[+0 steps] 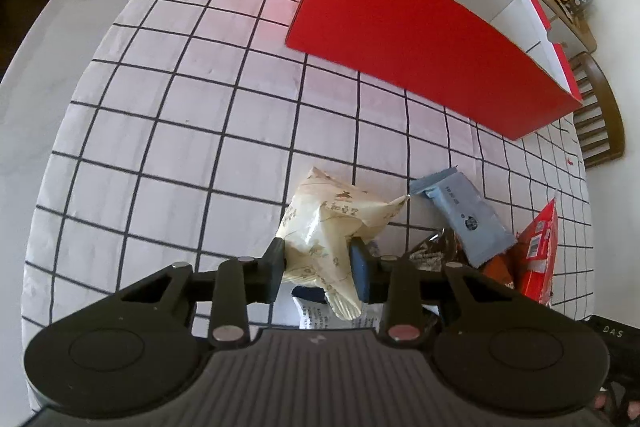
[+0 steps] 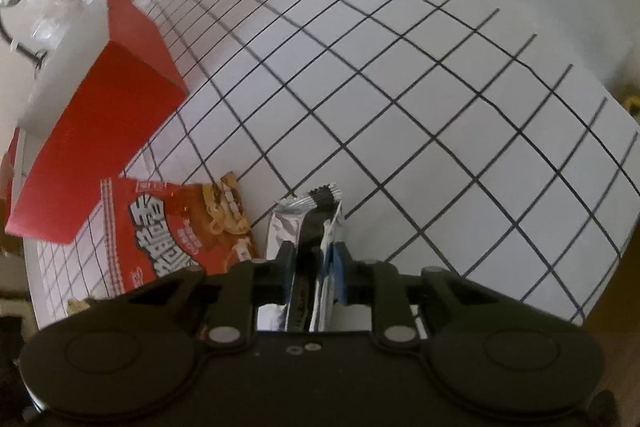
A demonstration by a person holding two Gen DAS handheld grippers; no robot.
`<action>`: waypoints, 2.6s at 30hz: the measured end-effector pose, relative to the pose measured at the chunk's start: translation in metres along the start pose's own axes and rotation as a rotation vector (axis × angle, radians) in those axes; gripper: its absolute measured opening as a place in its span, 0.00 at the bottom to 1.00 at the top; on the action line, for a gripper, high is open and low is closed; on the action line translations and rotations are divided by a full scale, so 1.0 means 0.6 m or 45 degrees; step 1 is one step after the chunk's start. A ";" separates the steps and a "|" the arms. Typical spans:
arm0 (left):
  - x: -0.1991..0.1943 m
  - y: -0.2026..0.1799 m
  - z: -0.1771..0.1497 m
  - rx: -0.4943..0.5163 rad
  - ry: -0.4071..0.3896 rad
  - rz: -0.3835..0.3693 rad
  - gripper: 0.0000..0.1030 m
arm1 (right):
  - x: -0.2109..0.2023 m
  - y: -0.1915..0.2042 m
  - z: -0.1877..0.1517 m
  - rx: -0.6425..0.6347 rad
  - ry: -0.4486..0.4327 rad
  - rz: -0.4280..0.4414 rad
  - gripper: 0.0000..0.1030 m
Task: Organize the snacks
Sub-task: 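Grasp the cream bun bag with the left tool while the right tool grasps the silver bar, then carry the cream bun bag and silver bar into the red box with both tools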
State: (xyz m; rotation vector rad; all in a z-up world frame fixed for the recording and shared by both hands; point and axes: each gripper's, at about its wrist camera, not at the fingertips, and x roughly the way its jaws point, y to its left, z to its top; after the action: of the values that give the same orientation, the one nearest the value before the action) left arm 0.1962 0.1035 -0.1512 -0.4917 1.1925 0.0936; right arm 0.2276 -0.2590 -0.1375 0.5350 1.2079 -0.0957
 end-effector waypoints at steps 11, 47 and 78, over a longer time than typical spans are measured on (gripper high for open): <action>-0.015 0.006 -0.012 -0.002 -0.020 0.016 0.32 | 0.002 0.028 -0.030 -0.150 0.042 -0.059 0.61; -0.089 0.009 -0.035 -0.056 -0.089 -0.038 0.28 | -0.091 0.041 -0.040 -0.349 -0.125 0.052 0.39; -0.151 -0.150 0.184 0.117 -0.320 -0.012 0.25 | -0.113 0.273 0.145 -0.757 -0.262 0.264 0.39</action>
State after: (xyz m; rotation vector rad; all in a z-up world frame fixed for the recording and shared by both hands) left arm 0.2866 0.0858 -0.0100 -0.3923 0.9439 0.0889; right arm 0.3351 -0.1684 0.0015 0.1199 0.9138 0.3686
